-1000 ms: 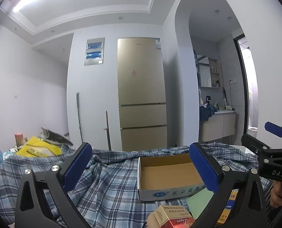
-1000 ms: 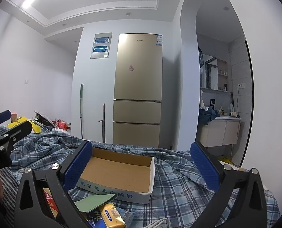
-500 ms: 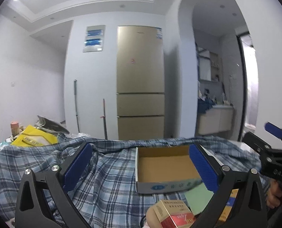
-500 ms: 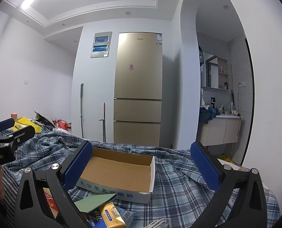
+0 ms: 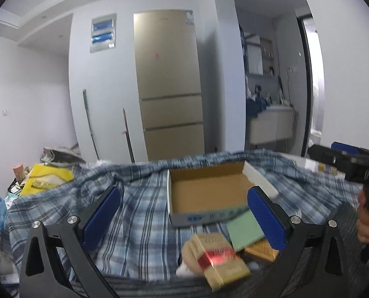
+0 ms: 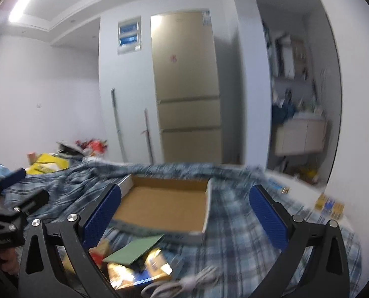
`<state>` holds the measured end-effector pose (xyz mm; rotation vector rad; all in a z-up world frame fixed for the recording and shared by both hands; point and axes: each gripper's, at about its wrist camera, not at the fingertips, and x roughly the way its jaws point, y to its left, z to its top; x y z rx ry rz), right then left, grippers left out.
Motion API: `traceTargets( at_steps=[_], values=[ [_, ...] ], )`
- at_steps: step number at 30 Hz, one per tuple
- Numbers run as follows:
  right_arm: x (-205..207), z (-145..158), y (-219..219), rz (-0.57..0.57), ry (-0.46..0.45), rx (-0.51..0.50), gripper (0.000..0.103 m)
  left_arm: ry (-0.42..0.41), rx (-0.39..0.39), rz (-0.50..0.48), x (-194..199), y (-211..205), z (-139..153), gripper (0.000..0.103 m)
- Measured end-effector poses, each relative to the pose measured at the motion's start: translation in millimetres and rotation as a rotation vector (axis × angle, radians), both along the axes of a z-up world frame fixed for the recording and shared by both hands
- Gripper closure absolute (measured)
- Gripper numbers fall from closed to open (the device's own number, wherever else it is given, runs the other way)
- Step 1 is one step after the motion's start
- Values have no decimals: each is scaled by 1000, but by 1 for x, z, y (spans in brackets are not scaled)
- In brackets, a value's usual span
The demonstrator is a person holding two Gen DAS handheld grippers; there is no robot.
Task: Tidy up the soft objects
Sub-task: 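Grasp the red-and-cream pack with left tool while right tool grasps gold-blue pack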
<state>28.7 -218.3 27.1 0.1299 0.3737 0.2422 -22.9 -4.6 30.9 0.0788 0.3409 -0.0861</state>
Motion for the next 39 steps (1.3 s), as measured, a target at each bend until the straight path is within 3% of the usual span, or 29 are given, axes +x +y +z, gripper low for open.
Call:
traceTargets(
  at_steps=[3,8,10,14,17,21,32,36,39],
  values=[
    [-3,-3,-7,35,82,24,0,49,11,26,-7,5,-10,0],
    [6,-32,7,89,231,-64,6,193,-61,29,-4,16,-33,0],
    [12,-47,14,133,282,-79,8,198,-39,46,-5,16,-39,0],
    [22,-73,40,249,355,-210,9,244,-6,29,-5,15,-48,0],
    [31,-86,50,347,451,-218,9,274,45,24,-2,11,-53,0],
    [31,-91,61,373,444,-297,9,304,60,4,0,8,-60,0],
    [33,-99,83,417,441,-373,9,312,57,-15,2,4,-61,0],
    [35,-102,86,419,447,-381,17,308,-28,-24,3,15,-59,0],
    [34,-102,83,390,438,-353,18,325,-56,-18,6,20,-60,0]
  ],
)
